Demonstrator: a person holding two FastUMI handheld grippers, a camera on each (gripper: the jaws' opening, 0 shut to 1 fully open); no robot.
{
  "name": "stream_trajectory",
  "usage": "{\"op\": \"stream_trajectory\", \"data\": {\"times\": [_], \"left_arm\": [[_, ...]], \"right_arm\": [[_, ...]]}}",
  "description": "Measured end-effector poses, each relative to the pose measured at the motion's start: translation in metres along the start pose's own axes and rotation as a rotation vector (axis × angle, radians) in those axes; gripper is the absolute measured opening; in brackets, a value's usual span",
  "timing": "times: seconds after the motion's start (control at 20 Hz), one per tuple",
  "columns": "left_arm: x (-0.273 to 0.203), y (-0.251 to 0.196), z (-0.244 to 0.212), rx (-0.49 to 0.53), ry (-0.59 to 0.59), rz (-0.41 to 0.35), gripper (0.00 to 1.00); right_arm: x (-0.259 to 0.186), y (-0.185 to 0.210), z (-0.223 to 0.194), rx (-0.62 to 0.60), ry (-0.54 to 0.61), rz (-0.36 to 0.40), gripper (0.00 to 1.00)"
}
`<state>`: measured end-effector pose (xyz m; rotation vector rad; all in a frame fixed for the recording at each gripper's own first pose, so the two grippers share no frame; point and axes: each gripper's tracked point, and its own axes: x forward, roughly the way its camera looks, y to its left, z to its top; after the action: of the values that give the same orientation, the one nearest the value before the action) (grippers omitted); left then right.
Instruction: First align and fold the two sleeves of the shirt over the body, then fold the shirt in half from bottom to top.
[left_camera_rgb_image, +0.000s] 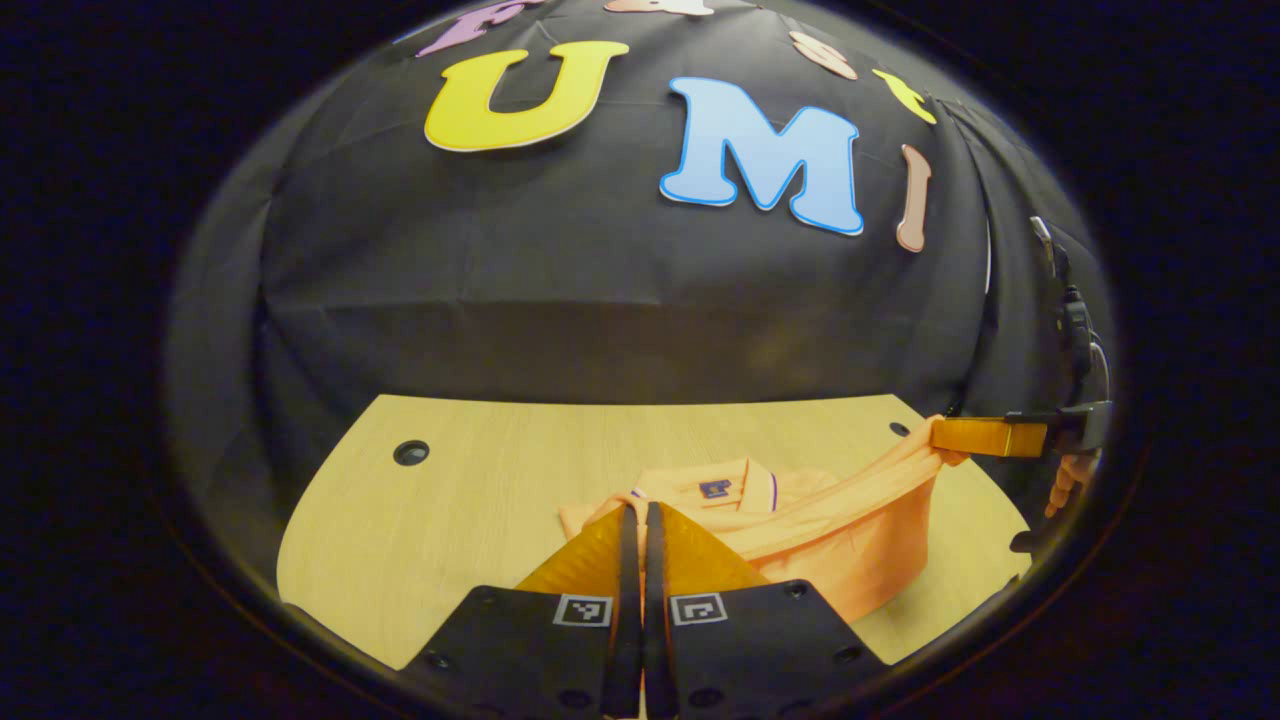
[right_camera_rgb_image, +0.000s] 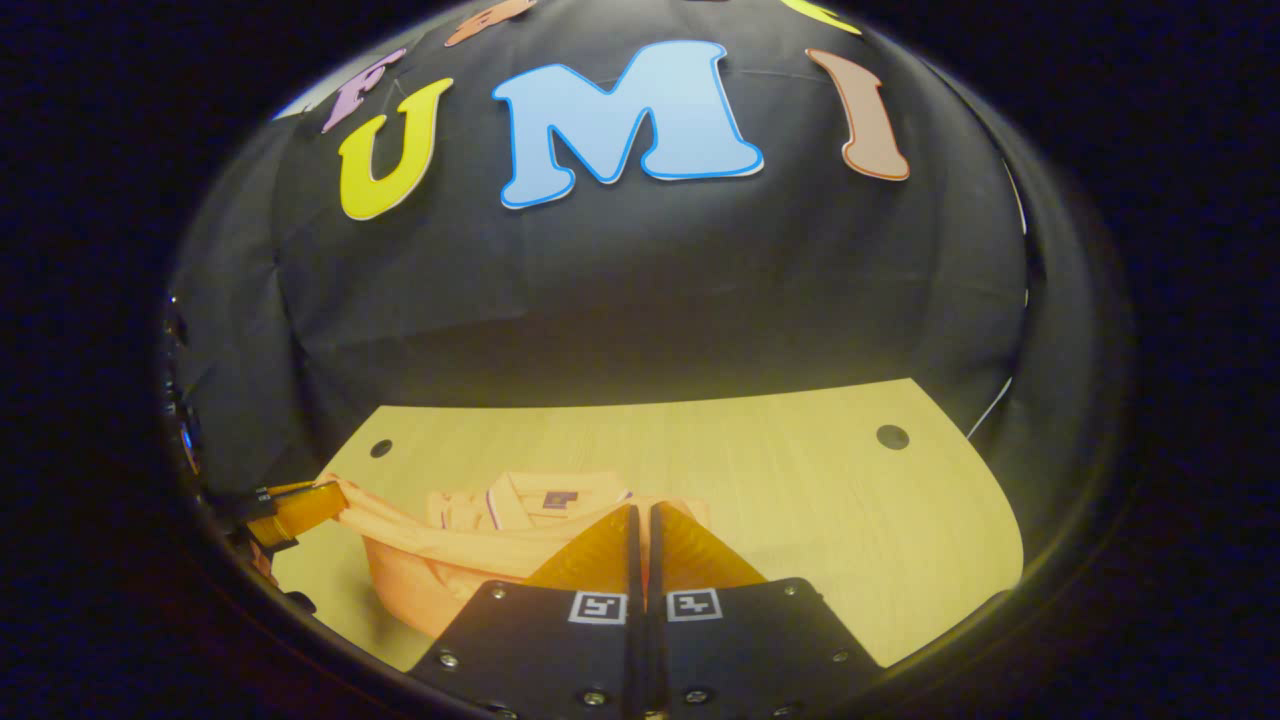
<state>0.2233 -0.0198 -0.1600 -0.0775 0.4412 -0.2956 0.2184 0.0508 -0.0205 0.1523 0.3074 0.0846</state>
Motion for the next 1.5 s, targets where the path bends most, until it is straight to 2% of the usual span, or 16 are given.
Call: {"op": "stream_trajectory", "data": {"times": [0.2, 0.55, 0.9, 1.0, 1.05, 1.1, 1.15, 1.2, 1.25, 1.3, 1.45, 1.5], "left_arm": [[0.033, 0.008, -0.002, 0.012, -0.024, 0.032, 0.07], [0.091, 0.016, -0.024, 0.072, 0.008, 0.074, 0.07], [0.104, 0.022, -0.053, 0.040, 0.057, 0.097, 0.07], [0.102, 0.023, -0.053, 0.041, 0.051, 0.099, 0.10], [0.101, 0.023, -0.054, 0.050, 0.050, 0.104, 0.11], [0.097, 0.022, -0.055, 0.060, 0.054, 0.103, 0.13], [0.093, 0.021, -0.055, 0.068, 0.053, 0.103, 0.18], [0.088, 0.017, -0.055, 0.070, 0.054, 0.092, 0.18], [0.082, 0.014, -0.056, 0.070, 0.056, 0.088, 0.24], [0.077, 0.013, -0.055, 0.071, 0.052, 0.090, 0.31], [0.058, 0.008, -0.049, 0.070, 0.029, 0.102, 0.61], [0.050, 0.007, -0.044, 0.074, 0.014, 0.111, 0.67]], "right_arm": [[0.038, -0.007, -0.004, -0.009, 0.015, -0.036, 0.01], [0.093, -0.020, -0.027, -0.042, 0.084, -0.093, 0.00], [0.102, -0.019, -0.056, -0.127, 0.155, -0.126, 0.04], [0.099, -0.018, -0.055, -0.151, 0.156, -0.129, 0.08], [0.096, -0.016, -0.055, -0.156, 0.157, -0.125, 0.06], [0.093, -0.015, -0.056, -0.162, 0.157, -0.129, 0.08], [0.089, -0.016, -0.055, -0.169, 0.155, -0.139, 0.09], [0.085, -0.017, -0.055, -0.175, 0.151, -0.145, 0.19], [0.079, -0.018, -0.053, -0.177, 0.147, -0.150, 0.22], [0.076, -0.018, -0.054, -0.176, 0.145, -0.147, 0.29], [0.061, -0.019, -0.054, -0.151, 0.137, -0.133, 0.34], [0.053, -0.020, -0.052, -0.144, 0.128, -0.129, 0.45]]}}
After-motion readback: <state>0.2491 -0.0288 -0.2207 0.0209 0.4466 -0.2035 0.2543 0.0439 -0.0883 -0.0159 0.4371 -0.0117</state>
